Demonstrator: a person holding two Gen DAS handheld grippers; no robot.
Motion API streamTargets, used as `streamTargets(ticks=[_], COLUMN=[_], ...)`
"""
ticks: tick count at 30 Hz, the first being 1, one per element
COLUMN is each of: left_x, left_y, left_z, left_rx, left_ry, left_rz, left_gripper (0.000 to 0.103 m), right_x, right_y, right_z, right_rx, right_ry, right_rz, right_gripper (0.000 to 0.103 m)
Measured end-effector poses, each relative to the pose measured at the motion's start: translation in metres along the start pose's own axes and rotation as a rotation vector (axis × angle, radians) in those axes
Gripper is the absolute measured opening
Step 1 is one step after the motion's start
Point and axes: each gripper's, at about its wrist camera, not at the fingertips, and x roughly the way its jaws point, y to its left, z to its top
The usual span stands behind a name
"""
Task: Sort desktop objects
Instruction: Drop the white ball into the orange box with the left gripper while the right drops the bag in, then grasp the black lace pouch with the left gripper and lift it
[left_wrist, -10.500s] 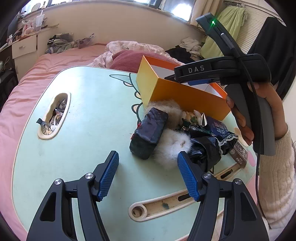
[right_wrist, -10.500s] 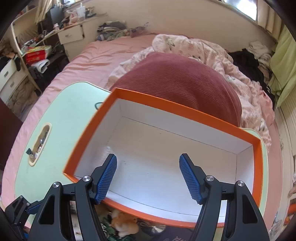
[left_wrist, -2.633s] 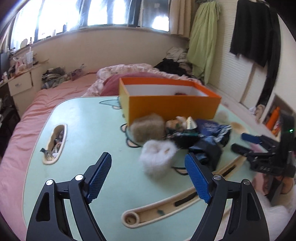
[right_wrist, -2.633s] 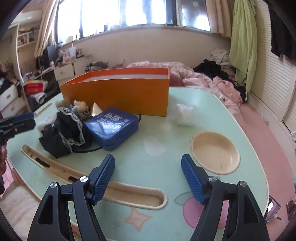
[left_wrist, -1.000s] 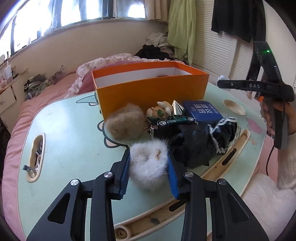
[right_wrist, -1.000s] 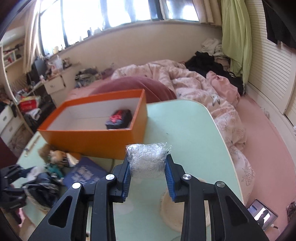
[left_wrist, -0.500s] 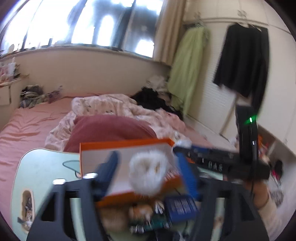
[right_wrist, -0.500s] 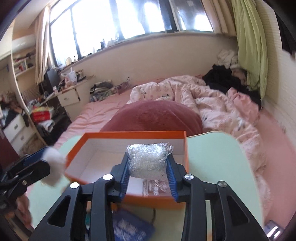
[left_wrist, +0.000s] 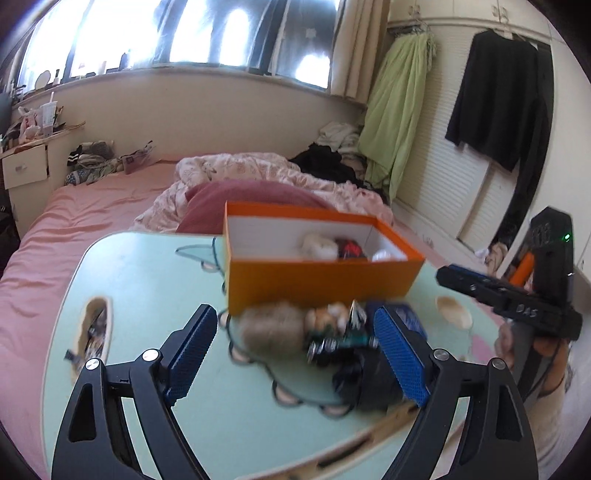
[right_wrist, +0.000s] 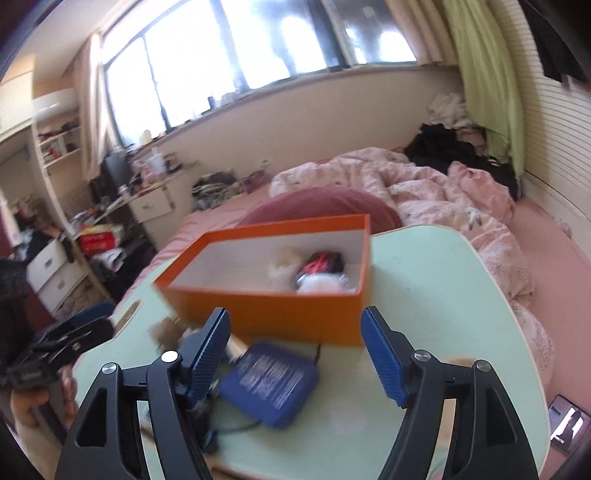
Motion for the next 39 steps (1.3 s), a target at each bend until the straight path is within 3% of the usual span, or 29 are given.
streamTargets(ticks=[4,9,11,15,18,20,23,28,32,34,36,39], left_x=[0.002,0.016,0.022,0.015,0.003,-0.003,0.003,0.031,0.059,0.066,0.062,0.051], left_y=[0.009,0.017,0.017,0.011,0.010,-0.002,-0.033,-0.073,-0.084,-0.083,-0.080,-0.071], left_z=[-0.027,-0.044,-0.046,-0.049,-0.041,-0.035,-0.031,-0.024,-0.029,-0.035,-0.037,-0.040], left_rx=[0.050,0.048,0.058,0.070,0.002,-0.012,0.031,0.125,0.153,0.172,0.181,0.166], left_ry=[0.113,0.186,0.220,0.194,0.123,0.098,0.135,0.181,0.244,0.278,0.268,0.258], left_rz=[0.081,0.086,0.113,0.112,0.038,-0.054,-0.183,-0.112,-0.059,-0.099,-0.163,-0.196], left_gripper=[0.087,0.087,0.087,0.087,0.087,0.087,0.087,0.087,0.087,0.082,0.068,0.059], right_x=[0.006,0.027,0.030,0.031,0.031,0.030,0.028,0.017,0.005,0.002,0.002,0.009], right_y=[0.015,0.016,0.022,0.021,0.021,0.021,0.021,0.003,-0.018,-0.022,-0.020,-0.010], right_z=[-0.027,-0.056,-0.063,-0.067,-0.068,-0.068,-0.067,-0.060,-0.051,-0.048,-0.046,-0.040], right_rx=[-0.113,-0.106,-0.156,-0.134,-0.132,-0.132,-0.138,-0.079,0.004,0.024,0.023,0.015], right_ry=[0.092,0.216,0.180,0.169,0.166,0.164,0.167,0.156,0.112,0.108,0.105,0.113], right_rz=[-0.139,-0.148,-0.204,-0.191,-0.191,-0.190,-0.172,-0.174,-0.195,-0.186,-0.178,-0.145], right_gripper=[0.074,0.074,0.079,0.086,0.087,0.087,0.087,0.087,0.087,0.087,0.087,0.087])
